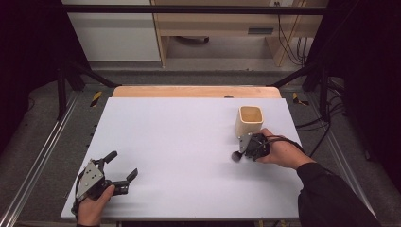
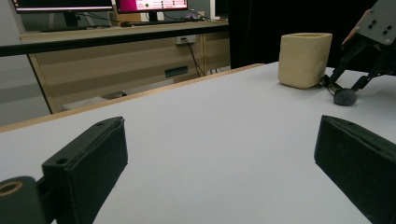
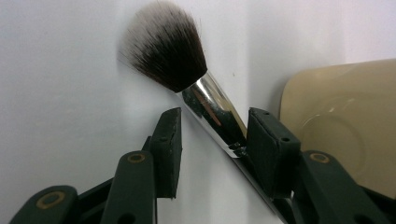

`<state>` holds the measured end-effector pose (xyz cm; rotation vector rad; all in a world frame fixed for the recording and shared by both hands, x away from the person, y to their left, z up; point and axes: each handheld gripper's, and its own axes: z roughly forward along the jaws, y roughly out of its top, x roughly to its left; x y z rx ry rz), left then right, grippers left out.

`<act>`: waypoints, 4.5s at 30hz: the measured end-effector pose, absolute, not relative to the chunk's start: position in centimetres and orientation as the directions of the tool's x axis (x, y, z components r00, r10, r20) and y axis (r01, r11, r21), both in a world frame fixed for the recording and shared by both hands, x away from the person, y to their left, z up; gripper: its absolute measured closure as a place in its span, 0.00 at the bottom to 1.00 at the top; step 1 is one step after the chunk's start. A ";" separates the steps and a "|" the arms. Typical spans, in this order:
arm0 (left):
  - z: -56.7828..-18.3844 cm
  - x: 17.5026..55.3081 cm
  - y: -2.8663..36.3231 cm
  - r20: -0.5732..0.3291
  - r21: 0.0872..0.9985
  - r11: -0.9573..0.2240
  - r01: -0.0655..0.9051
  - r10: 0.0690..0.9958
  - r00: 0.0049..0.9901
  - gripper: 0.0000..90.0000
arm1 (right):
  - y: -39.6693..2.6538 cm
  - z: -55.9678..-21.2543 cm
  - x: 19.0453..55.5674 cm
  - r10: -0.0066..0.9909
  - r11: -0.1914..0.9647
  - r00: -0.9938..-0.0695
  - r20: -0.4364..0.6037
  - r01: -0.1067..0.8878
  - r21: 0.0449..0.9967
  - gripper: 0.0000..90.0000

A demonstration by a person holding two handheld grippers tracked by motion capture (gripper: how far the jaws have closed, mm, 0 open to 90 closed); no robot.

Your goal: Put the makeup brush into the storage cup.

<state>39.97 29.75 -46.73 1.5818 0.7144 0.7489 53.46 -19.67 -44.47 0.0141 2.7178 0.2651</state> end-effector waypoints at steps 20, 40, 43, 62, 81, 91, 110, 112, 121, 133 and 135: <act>-46.8 40.0 29.7 0.080 0.990 -0.132 0.041 0.791 0.607 0.03 | -19.7 -44.6 54.0 0.063 0.980 -0.921 -0.385 -0.015 0.197 0.59; -46.7 40.0 29.8 0.080 0.990 -0.132 0.042 0.793 0.603 0.03 | -19.6 -44.6 54.2 0.240 0.961 -0.942 -0.236 0.196 0.197 0.78; -46.7 40.0 29.8 0.078 0.991 -0.129 0.043 0.795 0.602 0.03 | -19.5 -44.6 54.3 0.264 0.956 -0.941 -0.213 0.226 0.189 0.78; -46.7 40.0 29.9 0.080 0.991 -0.130 0.041 0.797 0.598 0.03 | -19.5 -44.3 54.1 0.312 0.944 -0.932 -0.187 0.280 0.176 0.79; -46.6 40.0 29.9 0.081 0.991 -0.131 0.041 0.798 0.597 0.03 | -20.0 -43.5 53.9 0.331 0.934 -0.922 -0.199 0.289 0.211 0.79; -46.6 39.9 29.9 0.078 0.991 -0.126 0.039 0.799 0.596 0.03 | -20.1 -42.3 53.2 0.359 0.916 -0.910 -0.209 0.300 0.267 0.79; -46.6 39.9 29.9 0.080 0.991 -0.126 0.036 0.799 0.595 0.03 | -21.9 -38.9 51.6 0.416 0.866 -0.865 -0.282 0.281 0.414 0.79; -46.6 39.9 29.9 0.080 0.991 -0.126 0.035 0.799 0.596 0.03 | -21.9 -38.6 51.3 0.434 0.852 -0.856 -0.281 0.288 0.438 0.79; -46.5 39.9 29.9 0.083 0.991 -0.127 0.031 0.799 0.596 0.03 | -22.2 -37.4 50.7 0.452 0.824 -0.837 -0.307 0.260 0.503 0.79; -46.5 39.9 29.9 0.084 0.992 -0.126 0.030 0.799 0.595 0.03 | -22.5 -35.6 50.1 0.543 0.721 -0.784 -0.300 0.253 0.645 0.79; -46.5 39.9 29.9 0.084 0.992 -0.126 0.030 0.799 0.596 0.03 | -22.7 -35.2 50.0 0.565 0.697 -0.770 -0.298 0.251 0.672 0.79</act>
